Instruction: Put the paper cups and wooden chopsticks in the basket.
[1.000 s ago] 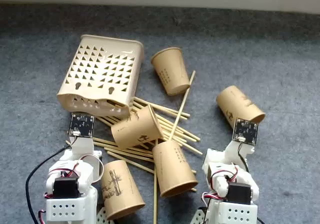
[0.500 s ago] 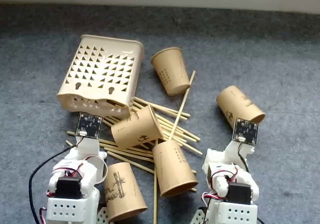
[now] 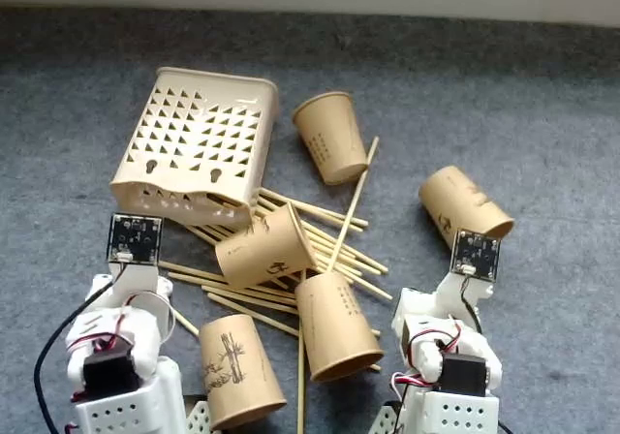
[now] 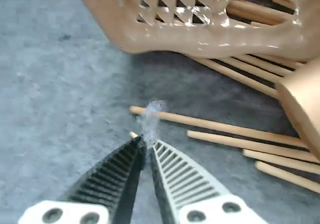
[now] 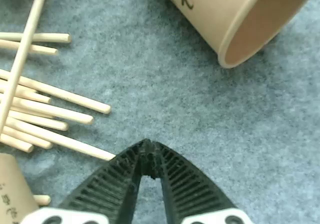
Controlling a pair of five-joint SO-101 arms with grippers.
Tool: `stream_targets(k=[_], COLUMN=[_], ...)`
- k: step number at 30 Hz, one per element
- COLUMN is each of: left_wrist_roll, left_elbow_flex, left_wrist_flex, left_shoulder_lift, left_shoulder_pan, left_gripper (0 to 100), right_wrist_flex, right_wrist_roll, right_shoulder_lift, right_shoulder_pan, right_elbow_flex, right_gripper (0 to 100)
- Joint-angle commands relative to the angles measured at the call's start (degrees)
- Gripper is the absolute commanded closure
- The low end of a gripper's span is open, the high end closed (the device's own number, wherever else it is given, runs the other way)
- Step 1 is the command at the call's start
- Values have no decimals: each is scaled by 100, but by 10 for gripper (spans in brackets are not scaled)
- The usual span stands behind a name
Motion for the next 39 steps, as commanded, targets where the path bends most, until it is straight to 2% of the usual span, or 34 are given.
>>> stream_targets(k=[1, 7, 10, 12, 17, 22, 31, 36, 39], left_wrist_roll=[-519, -624, -1336, -1415, -1407, -1415, -2189, -2567, -3033], left_elbow_flex=[-303, -382, -585, -769, -1429, -2185, -3389, -3829, -3969], left_wrist_flex=[-598, -888, -853, -844, -273, 44, 9, -9, -290], left_shoulder_lift=[57, 57, 110, 110, 119, 251, 2879, 4101, 4673], left_shoulder_pan=[-497, -690, -708, -708, -681, -681, -681, -681, -681], left_gripper=[995, 995, 995, 995, 896, 904, 899, 801, 809], right_wrist_flex=[57, 57, 57, 57, 57, 57, 57, 57, 57], right_wrist_roll=[-44, -44, -44, -44, -44, -44, -44, -44, -44], right_shoulder_lift=[-31, -31, -31, -31, -31, -31, -31, -31, -31], right_shoulder_pan=[48, 48, 48, 48, 48, 48, 48, 48, 48], right_elbow_flex=[646, 646, 646, 646, 646, 646, 646, 646, 646], right_gripper=[993, 993, 993, 993, 993, 993, 993, 993, 993])
